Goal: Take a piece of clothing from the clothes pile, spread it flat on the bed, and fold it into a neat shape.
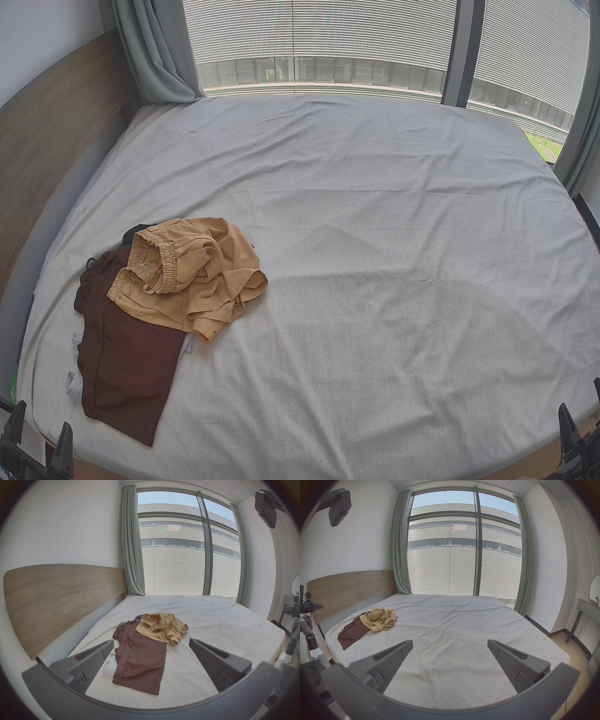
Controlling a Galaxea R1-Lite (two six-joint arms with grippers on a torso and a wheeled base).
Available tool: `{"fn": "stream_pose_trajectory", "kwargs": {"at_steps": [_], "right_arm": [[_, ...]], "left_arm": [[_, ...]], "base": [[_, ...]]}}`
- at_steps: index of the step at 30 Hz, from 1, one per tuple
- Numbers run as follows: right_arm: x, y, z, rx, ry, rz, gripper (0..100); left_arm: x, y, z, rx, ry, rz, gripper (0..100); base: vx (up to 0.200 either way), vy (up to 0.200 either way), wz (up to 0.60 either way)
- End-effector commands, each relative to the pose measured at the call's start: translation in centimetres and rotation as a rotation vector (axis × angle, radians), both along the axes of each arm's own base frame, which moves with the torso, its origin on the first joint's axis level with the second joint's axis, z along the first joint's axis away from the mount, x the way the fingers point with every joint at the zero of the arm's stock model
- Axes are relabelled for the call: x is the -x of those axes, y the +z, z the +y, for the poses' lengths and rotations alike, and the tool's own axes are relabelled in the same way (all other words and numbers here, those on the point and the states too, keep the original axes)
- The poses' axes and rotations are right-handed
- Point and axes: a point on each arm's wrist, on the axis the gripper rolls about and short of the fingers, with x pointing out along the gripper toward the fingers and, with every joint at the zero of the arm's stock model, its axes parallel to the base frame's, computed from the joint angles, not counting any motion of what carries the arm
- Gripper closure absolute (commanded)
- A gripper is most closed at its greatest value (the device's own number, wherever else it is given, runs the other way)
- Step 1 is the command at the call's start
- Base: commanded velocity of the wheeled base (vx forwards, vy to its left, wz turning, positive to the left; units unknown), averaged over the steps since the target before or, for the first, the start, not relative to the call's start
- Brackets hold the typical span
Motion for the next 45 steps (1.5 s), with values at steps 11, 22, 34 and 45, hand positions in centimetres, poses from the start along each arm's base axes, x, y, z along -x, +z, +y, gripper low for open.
{"fn": "stream_pose_trajectory", "kwargs": {"at_steps": [11, 22, 34, 45], "right_arm": [[0.0, -0.5, 0.0, 0.001, 0.002, 0.001, 0], [0.0, -0.5, 0.0, 0.004, 0.002, 0.000, 0], [0.0, -0.5, 0.0, 0.006, 0.002, 0.000, 0], [0.0, -0.5, 0.0, 0.006, 0.002, 0.000, 0]], "left_arm": [[0.0, -0.5, 0.0, 0.017, 0.005, 0.000, 0], [0.0, -0.2, 0.0, 0.017, 0.003, -0.027, 0], [0.5, 2.9, 0.1, 0.019, -0.036, -0.058, 0], [-0.1, 4.3, 0.0, 0.023, -0.089, -0.026, 0]], "base": [[0.000, 0.000, 0.00], [0.000, 0.000, 0.00], [0.000, 0.000, 0.00], [0.000, 0.000, 0.00]]}}
